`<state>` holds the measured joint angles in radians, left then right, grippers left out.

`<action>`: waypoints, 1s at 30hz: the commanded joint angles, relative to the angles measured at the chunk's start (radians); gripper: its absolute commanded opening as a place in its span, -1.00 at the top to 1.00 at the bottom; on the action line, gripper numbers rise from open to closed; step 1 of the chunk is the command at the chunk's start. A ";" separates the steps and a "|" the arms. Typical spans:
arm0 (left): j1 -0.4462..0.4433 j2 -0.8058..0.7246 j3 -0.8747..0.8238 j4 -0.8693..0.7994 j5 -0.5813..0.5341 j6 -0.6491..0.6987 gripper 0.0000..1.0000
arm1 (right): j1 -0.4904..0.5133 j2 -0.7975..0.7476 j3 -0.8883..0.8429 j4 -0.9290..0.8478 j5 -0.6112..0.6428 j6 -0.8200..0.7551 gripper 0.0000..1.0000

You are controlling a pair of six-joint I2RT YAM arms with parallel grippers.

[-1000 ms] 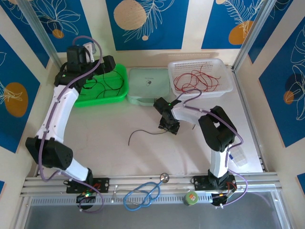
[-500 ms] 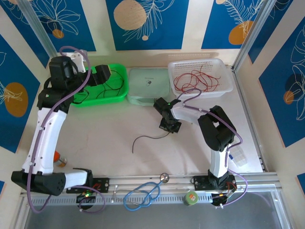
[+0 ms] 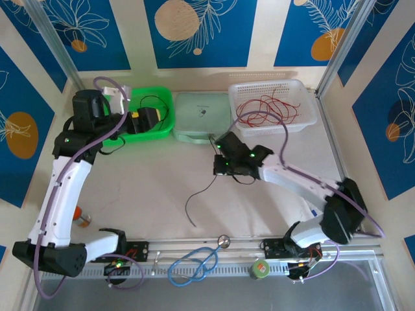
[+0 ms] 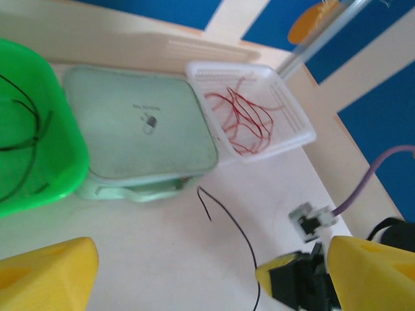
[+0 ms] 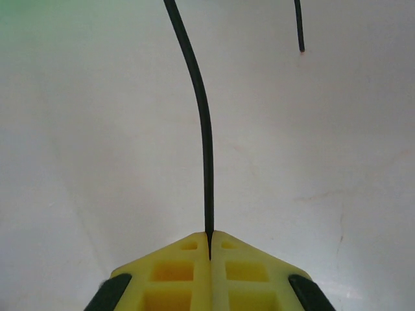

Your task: Untangle the cables

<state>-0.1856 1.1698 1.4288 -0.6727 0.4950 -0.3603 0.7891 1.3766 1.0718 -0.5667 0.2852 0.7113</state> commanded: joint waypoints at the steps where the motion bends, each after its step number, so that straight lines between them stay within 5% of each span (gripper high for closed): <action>1: -0.048 0.000 -0.026 0.015 0.097 0.007 -0.80 | -0.002 -0.115 -0.070 0.107 -0.111 -0.232 1.00; 7: -0.205 0.051 -0.052 0.044 0.100 0.004 -0.77 | -0.026 -0.200 -0.070 0.111 -0.239 -0.412 1.00; 14: -0.336 0.083 -0.126 0.160 0.042 -0.083 -0.79 | -0.033 -0.203 -0.015 0.160 -0.236 -0.385 1.00; 30: -0.362 0.178 -0.159 0.258 -0.081 -0.181 -0.88 | 0.043 -0.187 -0.016 0.310 -0.254 -0.293 1.00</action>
<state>-0.5400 1.3270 1.2701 -0.4751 0.4332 -0.5095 0.8139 1.1866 1.0416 -0.3191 0.0582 0.3931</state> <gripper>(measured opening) 0.939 0.055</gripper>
